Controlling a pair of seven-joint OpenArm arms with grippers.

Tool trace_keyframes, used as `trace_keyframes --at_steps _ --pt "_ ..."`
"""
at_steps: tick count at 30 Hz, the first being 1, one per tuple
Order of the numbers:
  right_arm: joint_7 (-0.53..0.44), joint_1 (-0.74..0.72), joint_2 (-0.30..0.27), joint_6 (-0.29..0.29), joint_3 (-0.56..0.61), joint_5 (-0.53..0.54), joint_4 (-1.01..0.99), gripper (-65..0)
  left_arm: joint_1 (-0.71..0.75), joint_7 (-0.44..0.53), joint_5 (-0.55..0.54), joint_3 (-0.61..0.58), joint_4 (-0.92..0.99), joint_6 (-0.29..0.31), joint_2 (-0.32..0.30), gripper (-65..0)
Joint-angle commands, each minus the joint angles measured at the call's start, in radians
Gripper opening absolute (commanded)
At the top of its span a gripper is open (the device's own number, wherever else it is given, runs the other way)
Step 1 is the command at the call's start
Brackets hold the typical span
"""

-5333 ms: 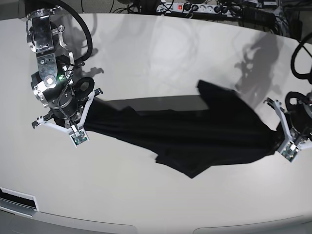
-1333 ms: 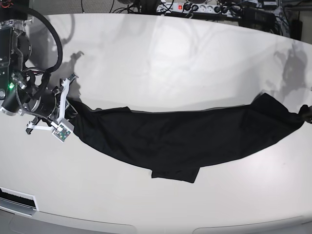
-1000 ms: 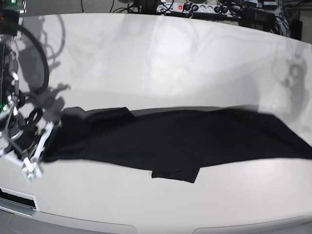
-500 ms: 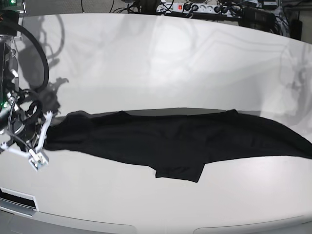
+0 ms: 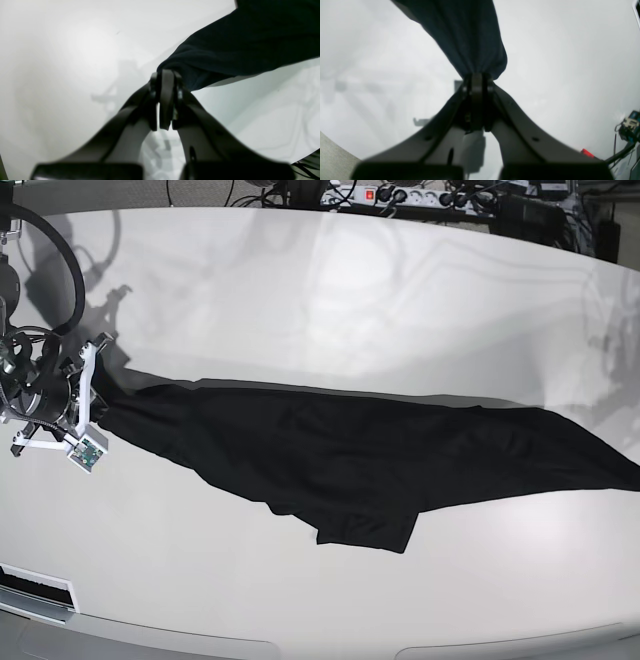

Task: Layout the t-shirt on the table in an organized manner, then fold the t-shirt properly
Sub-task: 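Stretch the t-shirt wide and lay it flat on the table, then drag the held t-shirt end with the right gripper to straighten it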

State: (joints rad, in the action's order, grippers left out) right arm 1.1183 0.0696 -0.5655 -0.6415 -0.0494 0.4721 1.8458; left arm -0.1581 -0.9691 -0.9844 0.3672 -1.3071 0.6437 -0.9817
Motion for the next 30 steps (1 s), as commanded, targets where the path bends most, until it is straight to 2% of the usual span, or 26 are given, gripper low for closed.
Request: trace_keyframes --at_steps 1,3,4,6,7,11,12,14,17,19,21,24,26,28,30 --pt "-0.041 -0.021 -0.018 0.045 -0.01 -0.006 0.016 -65.0 -0.017 0.021 -0.032 0.014 -0.011 0.001 -0.032 -65.0" --pt "-0.119 -0.02 -0.018 0.173 -0.01 -0.054 0.016 -65.0 -0.017 0.022 -0.039 0.014 -0.011 0.001 -0.032 -65.0" --pt "-0.156 -0.019 -0.015 0.218 -0.01 -0.094 0.016 -65.0 -0.017 0.021 -0.039 0.014 -0.011 0.001 -0.032 -65.0" --pt "-0.188 -0.02 -0.008 0.264 -0.01 -0.175 0.015 -65.0 -0.017 0.021 -0.039 0.014 -0.011 0.001 -0.032 -65.0" --pt "-0.193 -0.02 -0.004 0.291 -0.01 -0.208 0.014 -62.2 -0.017 0.019 -0.039 0.014 -0.011 0.001 -0.032 -65.0" --pt "-0.21 -0.021 0.003 0.386 -0.01 -0.304 -0.021 -37.7 -0.017 0.018 -0.04 0.014 -0.011 0.001 -0.032 -65.0" --pt "-0.209 -0.024 0.003 0.41 -0.01 -0.32 -0.026 -34.5 -0.017 0.018 -0.039 0.014 -0.011 0.001 -0.032 -65.0" --pt "-0.19 -0.034 0.002 0.432 -0.01 -0.324 -0.031 -33.1 -0.017 0.018 -0.039 0.014 -0.011 0.001 -0.032 -65.0" --pt "-0.179 -0.051 0.002 0.417 -0.01 -0.324 -0.03 -33.1 -0.017 0.017 -0.039 0.014 -0.011 0.001 -0.032 -65.0" --pt "-0.179 -0.053 0.003 0.378 -0.01 -0.311 -0.029 -33.1 -0.017 0.017 -0.039 0.014 -0.011 0.0 -0.032 -65.0" --pt "-0.168 -0.052 0.003 0.294 -0.01 -0.225 -0.029 -33.3 -0.017 0.018 -0.039 0.014 -0.011 0.0 -0.032 -65.0" --pt "-0.106 -0.043 0.008 0.137 -0.009 0.017 -0.029 -33.3 -0.017 0.018 -0.039 0.014 -0.011 0.0 -0.032 -65.0" --pt "-0.084 -0.024 0.024 0.064 -0.008 0.114 -0.029 -33.3 -0.017 0.018 -0.039 0.014 -0.011 0.0 -0.029 -65.0" --pt "-0.086 0.001 0.056 0.038 -0.008 0.125 -0.029 -33.3 -0.017 0.018 -0.039 0.014 -0.011 0.0 -0.024 -65.0" --pt "-0.093 0.02 0.099 0.035 -0.008 0.092 -0.029 -33.3 -0.017 0.018 -0.039 0.014 -0.011 0.0 -0.013 -65.0"
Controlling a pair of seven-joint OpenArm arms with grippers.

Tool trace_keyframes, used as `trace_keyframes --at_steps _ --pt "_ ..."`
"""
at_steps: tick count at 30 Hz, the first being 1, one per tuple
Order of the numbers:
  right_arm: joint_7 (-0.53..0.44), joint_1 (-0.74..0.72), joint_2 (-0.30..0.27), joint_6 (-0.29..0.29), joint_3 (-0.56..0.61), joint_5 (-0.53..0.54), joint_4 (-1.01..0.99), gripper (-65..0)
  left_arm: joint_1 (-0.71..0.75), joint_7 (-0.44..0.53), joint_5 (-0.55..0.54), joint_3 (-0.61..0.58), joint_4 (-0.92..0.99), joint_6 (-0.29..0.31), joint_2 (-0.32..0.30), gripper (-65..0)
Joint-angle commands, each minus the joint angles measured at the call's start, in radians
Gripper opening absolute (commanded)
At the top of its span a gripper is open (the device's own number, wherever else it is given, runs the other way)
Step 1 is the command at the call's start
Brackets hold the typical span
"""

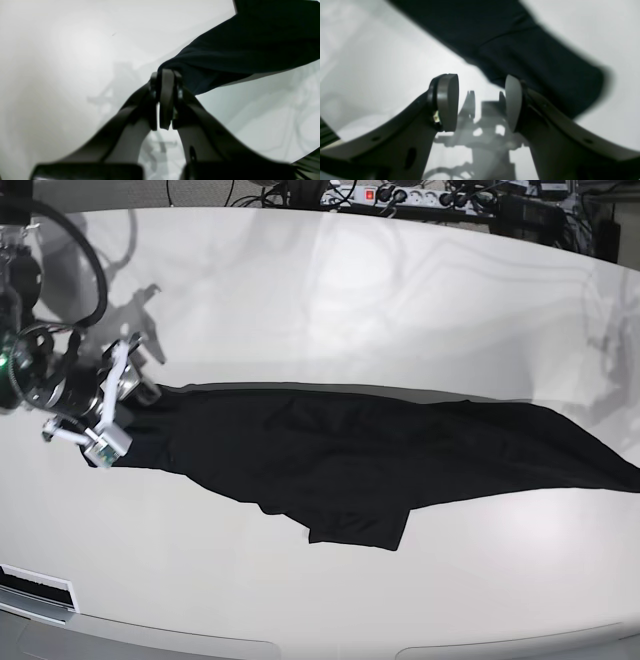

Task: Layout the t-shirt on the table in an organized manner, then fold the t-shirt properly
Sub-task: 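Drag the held t-shirt end with the right gripper to straighten it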

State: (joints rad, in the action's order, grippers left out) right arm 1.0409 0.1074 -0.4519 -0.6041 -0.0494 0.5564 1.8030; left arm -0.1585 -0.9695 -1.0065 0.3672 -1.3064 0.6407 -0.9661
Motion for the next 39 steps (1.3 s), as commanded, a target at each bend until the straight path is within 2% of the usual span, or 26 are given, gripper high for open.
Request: trace_keyframes --at_steps 1,4,8,13,16,18,23,26,33,35,36,37,38,39 --pt "-0.023 -0.011 0.01 -0.003 -0.008 -0.021 0.012 -33.3 -0.017 0.018 -0.017 0.014 -0.011 0.003 -0.021 -65.0" --pt "-0.061 -0.005 0.067 0.016 -0.007 -0.097 -0.011 -33.3 -0.016 0.017 -0.016 0.014 -0.011 0.003 0.007 -65.0" --pt "-0.13 -0.018 0.089 0.074 -0.007 -0.199 -0.1 -33.3 -0.016 0.008 -0.016 0.013 -0.011 0.003 0.026 -65.0" --pt "-0.155 -0.077 0.089 0.048 0.008 -0.219 -0.276 -33.3 -0.016 0.007 -0.016 0.013 -0.011 0.003 0.032 -65.0" --pt "-0.267 -0.094 0.089 0.044 0.022 -0.302 -0.339 -33.3 -0.016 0.006 -0.016 0.013 -0.011 0.003 0.032 -65.0" --pt "-0.332 -0.095 0.089 0.076 0.039 -0.372 -0.36 -33.3 -0.016 0.003 -0.016 0.013 -0.011 0.003 0.032 -65.0" --pt "-0.365 -0.095 0.089 0.117 0.121 -0.444 -0.371 -33.3 -0.016 0.003 -0.016 0.013 -0.011 0.003 0.032 -65.0" --pt "-0.419 -0.11 0.089 0.181 0.175 -0.489 -0.418 -33.3 -0.016 0.003 -0.017 0.013 -0.011 0.003 0.032 -65.0" --pt "-0.42 -0.208 0.089 0.311 0.251 -0.587 -0.568 -33.3 -0.016 -0.003 -0.017 0.013 -0.011 0.003 0.032 -65.0" --pt "-0.42 -0.213 0.089 0.324 0.251 -0.594 -0.568 -33.3 -0.016 -0.005 -0.017 0.013 -0.011 0.003 0.033 -65.0" --pt "-0.42 -0.212 0.089 0.312 0.251 -0.59 -0.568 -33.8 -0.016 -0.004 -0.018 0.013 -0.011 0.003 0.033 -65.0" --pt "-0.42 -0.212 0.089 0.288 0.251 -0.578 -0.568 -37.1 -0.016 -0.004 -0.025 0.013 -0.011 0.003 0.033 -65.0" --pt "-0.42 -0.21 0.089 0.268 0.251 -0.571 -0.569 -44.7 -0.016 -0.004 -0.032 0.013 -0.011 0.003 0.033 -65.0" --pt "-0.418 -0.21 0.089 0.249 0.251 -0.571 -0.569 -55.2 -0.017 -0.004 -0.041 0.013 -0.011 0.003 0.033 -65.0"
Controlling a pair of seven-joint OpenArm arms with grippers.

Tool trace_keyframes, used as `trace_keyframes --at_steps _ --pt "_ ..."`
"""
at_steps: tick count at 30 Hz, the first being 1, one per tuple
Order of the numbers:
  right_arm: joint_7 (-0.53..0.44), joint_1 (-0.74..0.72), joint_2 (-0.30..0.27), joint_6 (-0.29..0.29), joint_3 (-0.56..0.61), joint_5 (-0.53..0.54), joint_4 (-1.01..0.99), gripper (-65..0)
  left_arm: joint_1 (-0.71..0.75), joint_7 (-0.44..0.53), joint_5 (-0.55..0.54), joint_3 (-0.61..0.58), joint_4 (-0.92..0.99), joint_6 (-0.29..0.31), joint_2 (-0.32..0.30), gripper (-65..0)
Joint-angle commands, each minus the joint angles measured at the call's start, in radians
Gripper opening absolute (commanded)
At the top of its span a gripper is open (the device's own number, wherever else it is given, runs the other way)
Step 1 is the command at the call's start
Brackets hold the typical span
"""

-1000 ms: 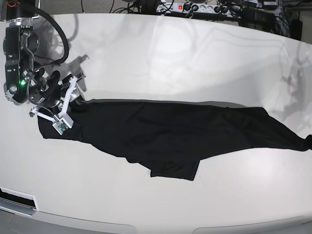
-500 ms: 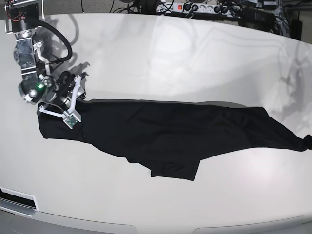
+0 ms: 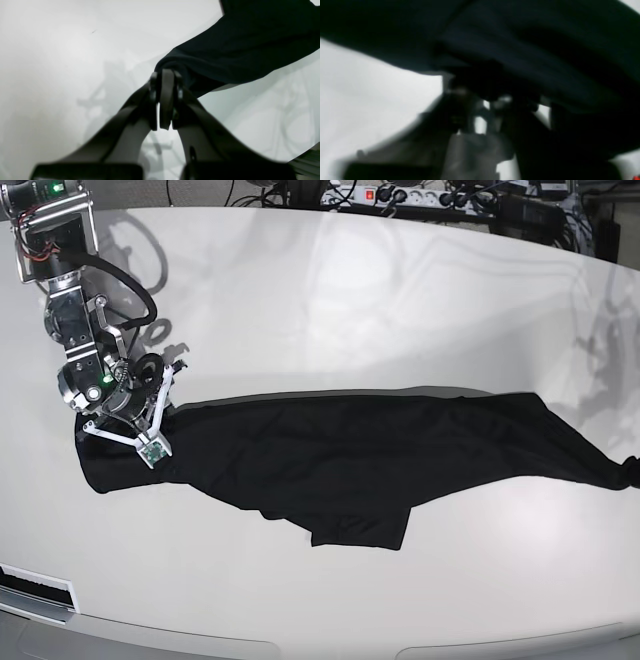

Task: Layout the t-shirt on the table in an organized manner, then fold the t-shirt properly
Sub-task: 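Drag the held t-shirt end with the right gripper to straighten it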

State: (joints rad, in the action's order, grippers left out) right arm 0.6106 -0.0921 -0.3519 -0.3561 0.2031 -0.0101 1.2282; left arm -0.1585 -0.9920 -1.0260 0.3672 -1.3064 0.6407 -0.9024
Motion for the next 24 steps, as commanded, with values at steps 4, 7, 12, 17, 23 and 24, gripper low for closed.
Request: trace_keyframes --at_steps 4,7,12,17,23,24 --pt "0.085 -0.029 -0.013 0.035 -0.002 -0.009 0.009 -65.0 -0.017 0.019 -0.027 0.013 -0.011 0.003 -0.031 -65.0" --pt "0.203 -0.047 -0.02 0.061 -0.003 -0.01 0.071 -65.0 -0.017 0.019 -0.027 0.013 -0.011 0.004 -0.038 -65.0" --pt "0.331 0.018 -0.077 0.032 -0.003 0.061 0.363 -65.0 -0.017 0.01 -0.082 0.013 -0.012 0.045 -0.075 -65.0" --pt "0.335 0.119 -0.165 -0.019 -0.004 0.116 0.681 -65.0 -0.017 -0.055 -0.233 0.013 -0.012 0.057 -0.116 -65.0" --pt "0.337 0.199 -0.222 -0.04 -0.101 0.143 0.841 -65.0 -0.017 -0.098 -0.297 0.013 -0.016 0.057 -0.143 -65.0" --pt "0.337 0.207 -0.226 -0.027 -0.133 0.159 0.852 -65.0 -0.017 -0.098 -0.297 0.013 -0.016 0.057 -0.147 -65.0"
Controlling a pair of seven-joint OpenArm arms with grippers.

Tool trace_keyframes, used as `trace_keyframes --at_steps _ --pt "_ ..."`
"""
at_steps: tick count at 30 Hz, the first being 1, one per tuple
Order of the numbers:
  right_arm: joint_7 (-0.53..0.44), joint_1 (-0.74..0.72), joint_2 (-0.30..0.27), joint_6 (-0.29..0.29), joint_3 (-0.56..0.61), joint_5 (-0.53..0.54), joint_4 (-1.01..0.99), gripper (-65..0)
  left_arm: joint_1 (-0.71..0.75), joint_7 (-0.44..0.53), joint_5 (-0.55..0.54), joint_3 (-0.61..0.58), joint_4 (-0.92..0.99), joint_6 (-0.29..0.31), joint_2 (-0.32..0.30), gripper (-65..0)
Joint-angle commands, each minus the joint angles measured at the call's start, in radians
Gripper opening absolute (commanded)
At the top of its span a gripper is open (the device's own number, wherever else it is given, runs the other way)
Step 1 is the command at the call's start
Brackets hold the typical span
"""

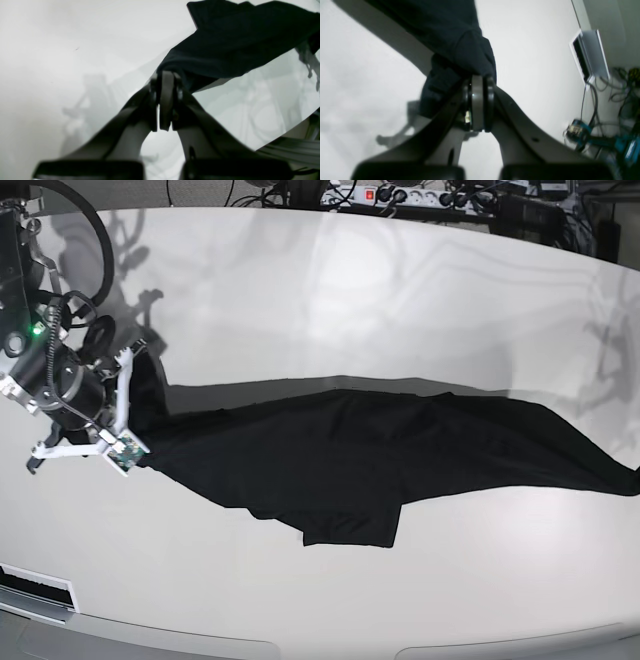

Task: Layout the t-shirt on the table in an organized manner, then fold the t-shirt properly
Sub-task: 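Drag the held t-shirt end with the right gripper to straighten it, then regrasp the t-shirt end with the left gripper and pull it taut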

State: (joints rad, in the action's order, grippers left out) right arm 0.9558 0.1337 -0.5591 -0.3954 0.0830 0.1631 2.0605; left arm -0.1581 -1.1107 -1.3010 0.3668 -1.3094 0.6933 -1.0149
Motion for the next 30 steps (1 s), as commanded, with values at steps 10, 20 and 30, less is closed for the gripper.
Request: trace_keyframes --at_steps 10,20,30 --pt "0.037 0.008 -0.02 -0.003 -0.336 0.3 0.031 -65.0 -0.023 0.04 -0.02 0.013 -0.012 0.005 -0.043 -65.0" --pt "0.044 0.007 0.0 -0.055 -0.337 0.391 0.031 -65.0 -0.022 0.039 0.032 0.013 -0.003 0.005 -0.043 -60.3" --pt "0.044 0.007 0.027 -0.069 -0.336 0.387 0.03 -65.0 -0.023 0.04 0.119 0.014 0.016 -0.066 -0.043 -18.0"
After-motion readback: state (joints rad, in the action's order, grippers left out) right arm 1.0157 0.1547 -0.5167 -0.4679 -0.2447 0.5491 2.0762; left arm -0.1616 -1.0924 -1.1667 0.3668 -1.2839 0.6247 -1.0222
